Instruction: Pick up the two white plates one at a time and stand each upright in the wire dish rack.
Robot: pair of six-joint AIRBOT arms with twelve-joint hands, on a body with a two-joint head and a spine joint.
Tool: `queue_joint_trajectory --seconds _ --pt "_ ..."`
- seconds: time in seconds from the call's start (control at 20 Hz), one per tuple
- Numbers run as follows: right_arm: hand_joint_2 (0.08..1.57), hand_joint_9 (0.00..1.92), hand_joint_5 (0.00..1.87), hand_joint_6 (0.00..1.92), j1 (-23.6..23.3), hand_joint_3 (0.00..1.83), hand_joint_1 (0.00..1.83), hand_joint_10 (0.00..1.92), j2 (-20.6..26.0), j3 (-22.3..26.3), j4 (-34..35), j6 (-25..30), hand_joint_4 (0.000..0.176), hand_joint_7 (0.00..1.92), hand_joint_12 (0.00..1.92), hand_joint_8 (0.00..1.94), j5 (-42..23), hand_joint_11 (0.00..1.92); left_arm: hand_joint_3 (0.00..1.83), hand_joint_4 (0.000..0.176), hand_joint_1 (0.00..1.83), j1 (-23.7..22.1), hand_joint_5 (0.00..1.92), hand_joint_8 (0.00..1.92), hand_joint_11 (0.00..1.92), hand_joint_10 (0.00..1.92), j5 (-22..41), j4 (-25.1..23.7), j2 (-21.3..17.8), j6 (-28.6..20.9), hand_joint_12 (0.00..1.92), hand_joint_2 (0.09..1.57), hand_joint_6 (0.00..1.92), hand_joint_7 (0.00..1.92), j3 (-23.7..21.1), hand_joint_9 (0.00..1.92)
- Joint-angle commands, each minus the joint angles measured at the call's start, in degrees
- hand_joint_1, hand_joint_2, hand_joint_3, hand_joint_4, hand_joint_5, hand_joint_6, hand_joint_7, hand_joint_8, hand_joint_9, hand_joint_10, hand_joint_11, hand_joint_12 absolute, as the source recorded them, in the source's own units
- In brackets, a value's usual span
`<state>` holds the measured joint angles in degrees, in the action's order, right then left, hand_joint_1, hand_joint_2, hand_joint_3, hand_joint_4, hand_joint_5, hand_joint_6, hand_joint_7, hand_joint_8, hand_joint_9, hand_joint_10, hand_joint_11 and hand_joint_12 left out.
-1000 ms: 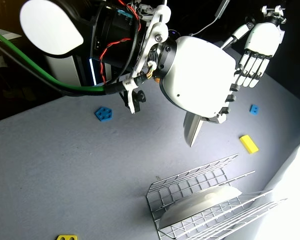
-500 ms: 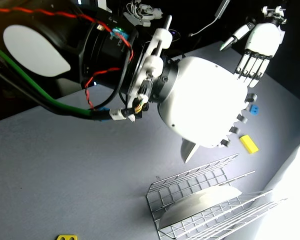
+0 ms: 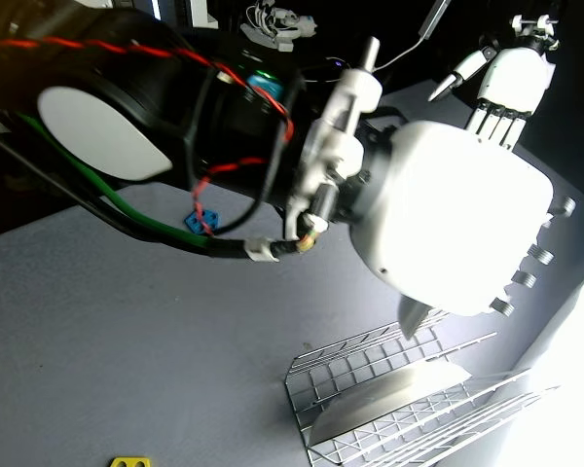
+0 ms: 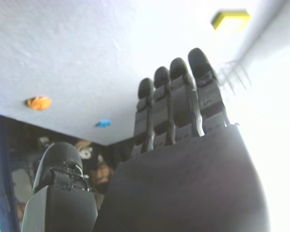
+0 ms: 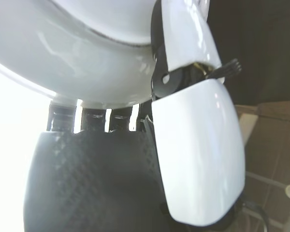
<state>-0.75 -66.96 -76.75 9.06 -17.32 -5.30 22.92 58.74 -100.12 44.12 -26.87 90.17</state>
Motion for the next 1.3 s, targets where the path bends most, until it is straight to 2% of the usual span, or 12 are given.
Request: queue_joint_trajectory --seconds 0.0,0.15,0.2,0.35,0.5,0.65,0.9,1.25 --pt "1.11 0.93 0.93 1.08 -0.54 0.00 1.37 1.13 0.08 -0.36 2.22 0.68 0.000 1.01 1.11 0.86 -7.95 0.81 0.00 0.000 0.00 -0.78 0.20 0.00 0.00 0.00 0.26 3.31 -0.31 -0.03 0.48 1.11 0.00 0.22 0.32 0.20" --pt "1.10 0.94 0.94 1.06 -0.12 0.00 1.38 1.12 -0.79 -1.40 6.55 0.51 0.000 1.02 1.11 0.86 -7.98 0.80 0.00 0.000 0.00 -0.78 0.21 0.00 0.00 0.00 0.29 3.06 -0.06 -0.03 0.53 1.11 0.00 0.24 0.75 0.22" --pt "1.10 0.94 0.94 1.05 0.10 0.00 1.38 1.12 -1.07 -1.64 8.78 0.47 0.000 1.02 1.11 0.86 -7.98 0.80 0.00 0.000 0.00 -0.79 0.18 0.00 0.00 0.00 0.53 3.06 0.02 -0.03 0.47 1.11 0.00 0.21 0.96 0.19" --pt "1.10 0.92 0.95 1.05 0.80 0.00 1.38 1.14 -1.68 -2.60 13.73 0.27 0.000 1.02 1.12 0.84 -8.03 0.78 0.00 0.000 0.00 -2.79 0.21 0.01 0.00 0.00 1.72 3.09 0.12 -0.10 0.46 1.11 0.01 0.22 1.42 0.20" --pt "1.11 0.91 0.93 1.08 1.16 0.00 1.37 1.14 -2.72 -3.98 15.22 0.33 0.000 1.02 1.13 0.85 -8.15 0.78 0.00 0.000 0.00 -0.61 0.21 0.00 0.00 0.00 1.66 2.87 0.10 -0.81 0.47 1.11 0.00 0.23 1.18 0.20" --pt "1.11 0.92 0.94 1.07 1.84 0.00 1.38 1.14 -3.96 -5.58 17.78 0.36 0.000 1.02 1.13 0.84 -8.44 0.78 0.00 0.000 0.00 -0.88 0.21 0.00 0.00 0.00 1.51 2.78 1.16 -0.98 0.44 1.11 0.00 0.23 3.19 0.19" --pt "1.10 0.92 0.95 1.05 4.03 0.00 1.38 1.13 -7.53 -8.69 17.81 0.10 0.000 1.02 1.12 0.85 -10.87 0.79 0.00 0.000 0.00 -0.91 0.22 0.00 0.00 0.00 1.37 2.95 1.63 -0.97 0.46 1.10 0.00 0.23 3.61 0.20" --pt "1.11 0.91 0.94 1.06 6.16 0.00 1.37 1.15 -9.24 -9.36 14.59 -0.78 0.000 1.02 1.13 0.87 -14.63 0.76 0.00 0.000 0.00 -1.01 0.19 0.00 0.00 0.00 1.37 2.47 1.68 -0.88 0.42 1.10 0.00 0.21 3.35 0.18"
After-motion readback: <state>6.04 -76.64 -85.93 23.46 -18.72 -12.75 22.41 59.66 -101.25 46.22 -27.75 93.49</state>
